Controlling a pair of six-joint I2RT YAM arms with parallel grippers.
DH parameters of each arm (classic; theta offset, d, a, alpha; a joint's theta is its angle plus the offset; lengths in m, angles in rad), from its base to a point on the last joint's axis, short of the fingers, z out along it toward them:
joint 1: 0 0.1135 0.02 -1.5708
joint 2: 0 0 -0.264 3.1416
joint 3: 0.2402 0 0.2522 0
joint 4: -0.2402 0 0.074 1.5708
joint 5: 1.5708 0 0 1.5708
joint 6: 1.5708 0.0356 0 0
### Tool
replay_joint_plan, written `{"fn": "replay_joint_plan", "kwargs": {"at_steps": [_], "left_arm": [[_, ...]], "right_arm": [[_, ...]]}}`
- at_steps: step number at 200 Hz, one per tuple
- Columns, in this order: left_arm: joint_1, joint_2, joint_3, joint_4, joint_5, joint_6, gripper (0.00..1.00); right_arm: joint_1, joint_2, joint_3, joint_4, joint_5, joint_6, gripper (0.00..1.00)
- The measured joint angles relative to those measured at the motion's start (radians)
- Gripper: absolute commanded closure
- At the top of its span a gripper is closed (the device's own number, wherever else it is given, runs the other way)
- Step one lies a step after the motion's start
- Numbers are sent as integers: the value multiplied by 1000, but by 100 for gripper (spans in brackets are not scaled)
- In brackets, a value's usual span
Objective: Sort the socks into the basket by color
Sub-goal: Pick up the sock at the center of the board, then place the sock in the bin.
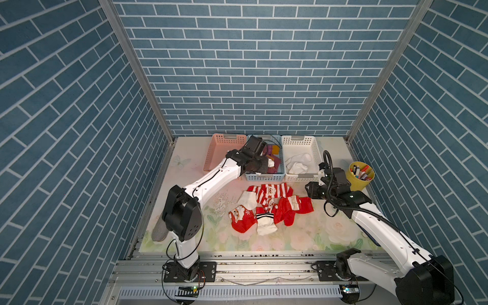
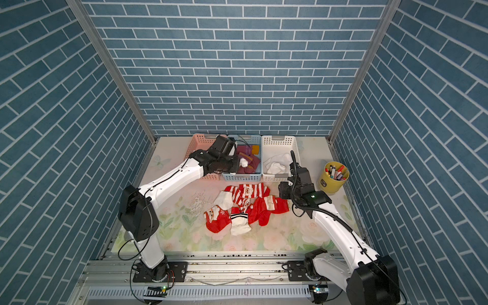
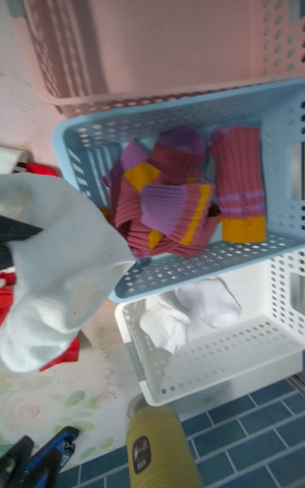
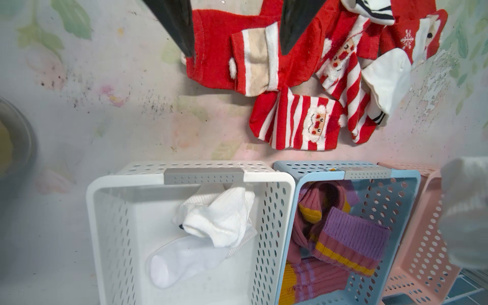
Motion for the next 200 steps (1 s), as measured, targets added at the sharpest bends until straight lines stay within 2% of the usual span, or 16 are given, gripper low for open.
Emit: {"fn": "replay_joint_plan", "kwargs": {"at_steps": [81,109,146,200], "left_arm": [[-3,354,491,-29,155,34,100],[-5,467,622,-7,206,34,100],[-5,600,729,89,269,3,100],[-9,710,735,245,298,-61,100]], "right_arm": [[0,-57,-26,-26,14,3,47],[0,-60,-29,-31,15,3,47],[0,-60,-29,-32,15,3,47],[0,-60,-30,-34,15,8,47]]}}
